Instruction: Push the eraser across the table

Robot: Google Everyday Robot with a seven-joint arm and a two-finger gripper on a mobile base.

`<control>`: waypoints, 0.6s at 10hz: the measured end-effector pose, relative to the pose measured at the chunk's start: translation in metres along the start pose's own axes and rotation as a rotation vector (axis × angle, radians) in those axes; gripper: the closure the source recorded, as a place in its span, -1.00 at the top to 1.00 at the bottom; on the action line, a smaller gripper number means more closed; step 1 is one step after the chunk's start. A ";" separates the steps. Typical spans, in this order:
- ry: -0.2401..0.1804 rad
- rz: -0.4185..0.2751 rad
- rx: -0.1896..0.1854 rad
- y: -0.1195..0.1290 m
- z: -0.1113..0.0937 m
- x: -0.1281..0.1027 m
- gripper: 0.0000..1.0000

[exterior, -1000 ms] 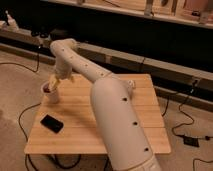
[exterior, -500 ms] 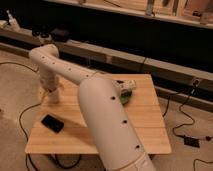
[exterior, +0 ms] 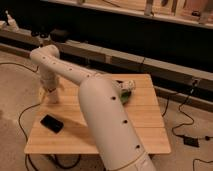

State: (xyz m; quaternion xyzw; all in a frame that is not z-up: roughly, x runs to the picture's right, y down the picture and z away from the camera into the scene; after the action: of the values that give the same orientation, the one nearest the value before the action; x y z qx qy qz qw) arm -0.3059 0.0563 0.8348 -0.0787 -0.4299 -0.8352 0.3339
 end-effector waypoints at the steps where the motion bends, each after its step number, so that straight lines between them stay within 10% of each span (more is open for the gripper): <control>1: -0.012 -0.021 0.024 -0.013 0.012 -0.003 0.60; 6: -0.137 -0.042 0.025 -0.037 0.051 -0.050 0.39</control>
State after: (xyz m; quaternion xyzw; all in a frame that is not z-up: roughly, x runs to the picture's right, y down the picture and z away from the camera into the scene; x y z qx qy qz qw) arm -0.2988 0.1355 0.8210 -0.1223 -0.4637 -0.8292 0.2873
